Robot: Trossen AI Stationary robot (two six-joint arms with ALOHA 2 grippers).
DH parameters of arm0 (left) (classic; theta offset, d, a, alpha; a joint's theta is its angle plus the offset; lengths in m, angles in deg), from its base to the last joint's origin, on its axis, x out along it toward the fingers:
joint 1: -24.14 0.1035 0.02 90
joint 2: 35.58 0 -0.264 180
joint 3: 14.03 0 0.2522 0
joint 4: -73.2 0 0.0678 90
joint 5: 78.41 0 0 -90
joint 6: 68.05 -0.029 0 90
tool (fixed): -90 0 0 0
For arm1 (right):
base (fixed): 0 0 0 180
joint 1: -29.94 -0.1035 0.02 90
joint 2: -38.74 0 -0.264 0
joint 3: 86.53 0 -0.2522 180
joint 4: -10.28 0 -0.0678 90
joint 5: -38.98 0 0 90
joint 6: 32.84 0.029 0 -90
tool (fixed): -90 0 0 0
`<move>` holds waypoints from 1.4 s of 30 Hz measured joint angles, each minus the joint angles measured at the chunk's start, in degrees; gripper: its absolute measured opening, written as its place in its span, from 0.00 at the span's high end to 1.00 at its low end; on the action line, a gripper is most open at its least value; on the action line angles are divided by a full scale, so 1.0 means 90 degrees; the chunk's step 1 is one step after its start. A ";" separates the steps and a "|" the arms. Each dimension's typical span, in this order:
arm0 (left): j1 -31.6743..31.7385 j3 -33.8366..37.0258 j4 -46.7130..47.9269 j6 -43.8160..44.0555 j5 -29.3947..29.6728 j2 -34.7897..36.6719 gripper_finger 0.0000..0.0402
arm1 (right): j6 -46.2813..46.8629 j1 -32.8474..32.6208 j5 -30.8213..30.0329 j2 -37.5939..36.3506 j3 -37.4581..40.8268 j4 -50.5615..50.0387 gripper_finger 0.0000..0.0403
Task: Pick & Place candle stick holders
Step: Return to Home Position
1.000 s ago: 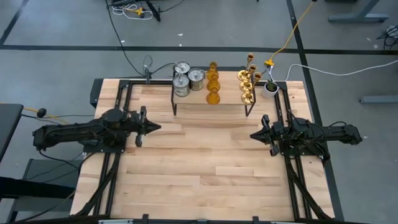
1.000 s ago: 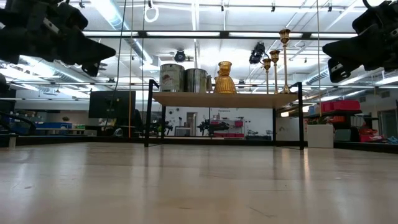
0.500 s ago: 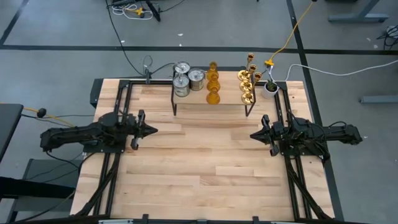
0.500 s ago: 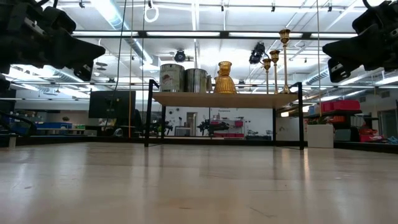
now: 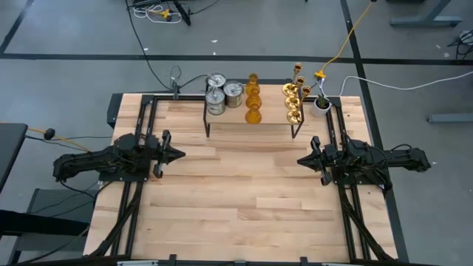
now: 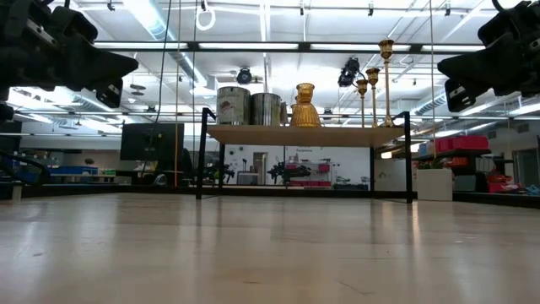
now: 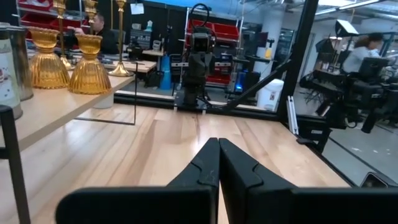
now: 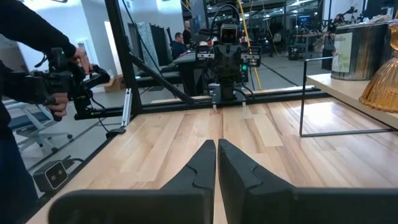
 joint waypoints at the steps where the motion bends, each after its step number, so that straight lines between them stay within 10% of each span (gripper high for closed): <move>1: 0.0000 0.0000 0.0007 -0.0002 0.0021 0.0000 0.98 | 0.0000 0.0000 0.0000 0.0000 0.0000 0.0002 0.95; 42: 0.0000 0.0012 -0.0002 0.0301 0.0140 -0.0180 0.98 | 0.0000 0.0000 0.0000 0.0000 0.0000 0.0000 0.95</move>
